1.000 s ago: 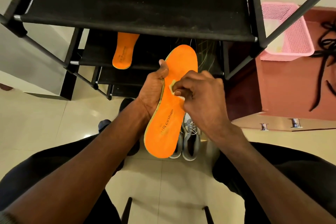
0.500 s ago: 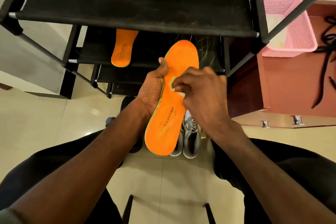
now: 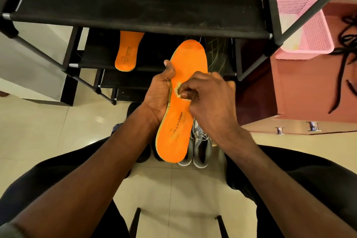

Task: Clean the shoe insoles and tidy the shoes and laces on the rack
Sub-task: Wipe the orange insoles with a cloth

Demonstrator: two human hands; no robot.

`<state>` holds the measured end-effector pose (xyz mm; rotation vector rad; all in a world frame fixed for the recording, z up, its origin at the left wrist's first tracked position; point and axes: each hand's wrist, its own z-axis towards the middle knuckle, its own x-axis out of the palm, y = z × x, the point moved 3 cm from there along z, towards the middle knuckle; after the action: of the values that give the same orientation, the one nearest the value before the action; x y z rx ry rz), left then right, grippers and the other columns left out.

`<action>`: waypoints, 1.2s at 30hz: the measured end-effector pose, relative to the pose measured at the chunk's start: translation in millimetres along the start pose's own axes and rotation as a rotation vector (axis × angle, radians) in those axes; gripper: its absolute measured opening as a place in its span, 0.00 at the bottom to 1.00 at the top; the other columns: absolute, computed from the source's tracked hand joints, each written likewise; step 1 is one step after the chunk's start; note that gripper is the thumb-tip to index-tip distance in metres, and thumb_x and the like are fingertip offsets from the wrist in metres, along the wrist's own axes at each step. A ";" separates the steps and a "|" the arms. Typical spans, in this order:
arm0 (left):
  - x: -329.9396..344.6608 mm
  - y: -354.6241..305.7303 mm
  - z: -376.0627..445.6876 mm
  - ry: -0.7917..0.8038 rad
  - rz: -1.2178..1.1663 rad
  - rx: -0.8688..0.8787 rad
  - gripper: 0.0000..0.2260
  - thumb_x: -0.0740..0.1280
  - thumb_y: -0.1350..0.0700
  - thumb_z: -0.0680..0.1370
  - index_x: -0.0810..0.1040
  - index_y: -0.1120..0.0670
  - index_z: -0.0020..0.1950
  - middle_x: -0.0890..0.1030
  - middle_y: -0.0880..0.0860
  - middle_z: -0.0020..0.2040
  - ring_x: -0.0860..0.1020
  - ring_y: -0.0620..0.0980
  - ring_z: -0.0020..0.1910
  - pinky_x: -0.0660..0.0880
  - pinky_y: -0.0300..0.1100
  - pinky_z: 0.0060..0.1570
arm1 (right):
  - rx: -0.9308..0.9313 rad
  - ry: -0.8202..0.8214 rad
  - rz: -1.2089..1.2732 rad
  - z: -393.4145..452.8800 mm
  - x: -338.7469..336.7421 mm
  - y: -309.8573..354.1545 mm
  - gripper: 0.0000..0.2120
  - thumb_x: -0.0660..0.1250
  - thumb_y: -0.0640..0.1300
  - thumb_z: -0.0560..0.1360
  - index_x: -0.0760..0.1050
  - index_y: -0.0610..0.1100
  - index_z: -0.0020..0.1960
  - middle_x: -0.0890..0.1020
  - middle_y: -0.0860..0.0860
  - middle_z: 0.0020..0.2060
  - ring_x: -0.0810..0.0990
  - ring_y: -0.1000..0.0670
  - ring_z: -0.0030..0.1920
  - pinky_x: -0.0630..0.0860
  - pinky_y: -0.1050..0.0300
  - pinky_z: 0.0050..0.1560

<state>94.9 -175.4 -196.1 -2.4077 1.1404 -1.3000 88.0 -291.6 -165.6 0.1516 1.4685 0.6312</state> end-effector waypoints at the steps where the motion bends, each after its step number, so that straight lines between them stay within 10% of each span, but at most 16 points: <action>1: 3.0 2.0 -1.8 0.006 0.009 -0.003 0.29 0.51 0.41 0.86 0.86 0.56 0.49 0.87 0.57 0.48 0.87 0.54 0.44 0.84 0.48 0.45 | 0.046 -0.029 -0.090 2.8 -5.1 -4.1 0.10 0.75 0.43 0.73 0.85 0.58 0.48 0.83 0.58 0.47 0.77 0.49 0.51 0.66 0.46 0.51; 14: 13.3 12.5 -11.7 0.017 0.141 -0.012 0.19 0.53 0.39 0.86 0.78 0.49 0.56 0.87 0.54 0.46 0.87 0.52 0.42 0.84 0.50 0.42 | 0.273 -0.083 -0.127 16.5 -24.4 -37.4 0.07 0.75 0.42 0.75 0.86 0.53 0.50 0.84 0.56 0.51 0.79 0.48 0.56 0.67 0.48 0.55; 23: 2.4 1.7 -5.3 -0.013 0.006 -0.020 0.31 0.52 0.36 0.85 0.75 0.63 0.67 0.82 0.65 0.61 0.86 0.60 0.52 0.84 0.48 0.44 | 0.068 0.106 0.384 -1.5 15.8 -2.6 0.09 0.75 0.33 0.73 0.87 0.47 0.45 0.84 0.57 0.43 0.80 0.51 0.49 0.79 0.47 0.52; 26: 4.8 1.3 -6.9 0.005 0.001 -0.034 0.31 0.51 0.37 0.85 0.76 0.63 0.64 0.86 0.63 0.50 0.87 0.57 0.40 0.84 0.46 0.37 | 0.018 0.055 0.231 -1.4 12.6 -3.5 0.09 0.76 0.38 0.73 0.86 0.52 0.47 0.84 0.58 0.45 0.77 0.49 0.48 0.76 0.43 0.50; 32: 12.7 15.4 -7.6 0.059 0.127 -0.031 0.27 0.50 0.37 0.85 0.78 0.56 0.65 0.84 0.60 0.58 0.84 0.57 0.51 0.83 0.51 0.51 | 0.234 -0.055 -0.137 12.5 -15.1 -32.4 0.11 0.75 0.41 0.73 0.84 0.56 0.51 0.82 0.57 0.51 0.77 0.47 0.56 0.63 0.50 0.50; 36: 15.0 16.6 -10.2 0.072 0.226 -0.028 0.24 0.52 0.38 0.85 0.74 0.53 0.70 0.85 0.59 0.58 0.86 0.58 0.49 0.85 0.53 0.47 | 0.306 -0.193 -0.029 22.0 -32.1 -58.2 0.11 0.77 0.39 0.72 0.85 0.54 0.49 0.84 0.56 0.49 0.81 0.48 0.53 0.76 0.44 0.52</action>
<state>82.9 -195.4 -188.3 -2.1890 1.4123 -1.3126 127.4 -349.3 -161.9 0.4173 1.3700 0.3542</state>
